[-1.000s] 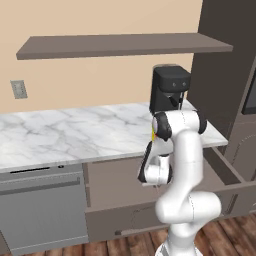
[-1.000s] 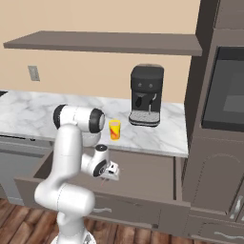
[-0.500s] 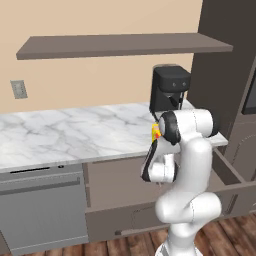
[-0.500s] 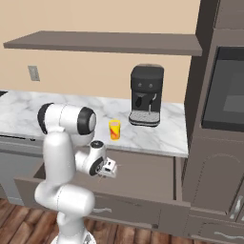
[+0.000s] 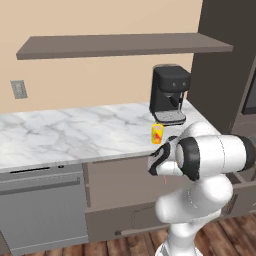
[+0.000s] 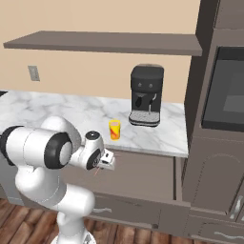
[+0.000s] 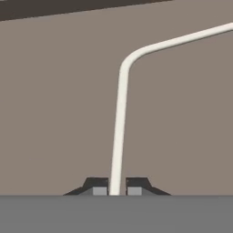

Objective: Pick up the straw from the right drawer and put it inside the smoothie cup.

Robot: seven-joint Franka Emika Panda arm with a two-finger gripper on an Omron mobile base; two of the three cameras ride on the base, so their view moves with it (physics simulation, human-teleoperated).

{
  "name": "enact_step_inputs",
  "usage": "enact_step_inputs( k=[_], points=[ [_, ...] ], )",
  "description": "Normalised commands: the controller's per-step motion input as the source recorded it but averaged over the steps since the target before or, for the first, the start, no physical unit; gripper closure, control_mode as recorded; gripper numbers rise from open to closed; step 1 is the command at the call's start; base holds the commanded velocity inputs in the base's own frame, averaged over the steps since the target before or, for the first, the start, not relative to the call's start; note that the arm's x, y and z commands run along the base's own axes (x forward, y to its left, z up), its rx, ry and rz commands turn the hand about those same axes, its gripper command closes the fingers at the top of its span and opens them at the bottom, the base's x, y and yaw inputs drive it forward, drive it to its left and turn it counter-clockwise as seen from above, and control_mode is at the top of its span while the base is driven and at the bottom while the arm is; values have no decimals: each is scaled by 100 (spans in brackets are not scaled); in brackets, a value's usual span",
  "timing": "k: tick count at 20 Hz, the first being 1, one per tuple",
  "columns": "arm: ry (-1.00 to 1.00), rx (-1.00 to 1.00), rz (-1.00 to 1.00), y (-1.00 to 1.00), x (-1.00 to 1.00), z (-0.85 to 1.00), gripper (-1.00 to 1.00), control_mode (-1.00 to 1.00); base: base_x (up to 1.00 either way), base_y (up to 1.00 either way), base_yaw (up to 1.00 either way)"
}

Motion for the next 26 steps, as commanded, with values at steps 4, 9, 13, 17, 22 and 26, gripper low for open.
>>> enact_step_inputs(
  k=[4, 9, 13, 17, 22, 26],
  points=[
    [0, 1, 0, -9, -6, 100, 100, -100, 0, 0, 0],
    [0, 0, 0, -4, -19, 100, 100, -100, 0, 0, 0],
    [-6, 0, 2, 0, -27, 100, 100, -100, 0, 0, 0],
    [-16, 3, 12, 0, 0, 97, 100, -100, 0, 0, 0],
    [-20, 9, 20, 0, 0, 81, 100, -100, 0, 0, 0],
    [-19, 7, 23, 0, 4, 59, 100, -100, 0, 0, 0]
  ],
)
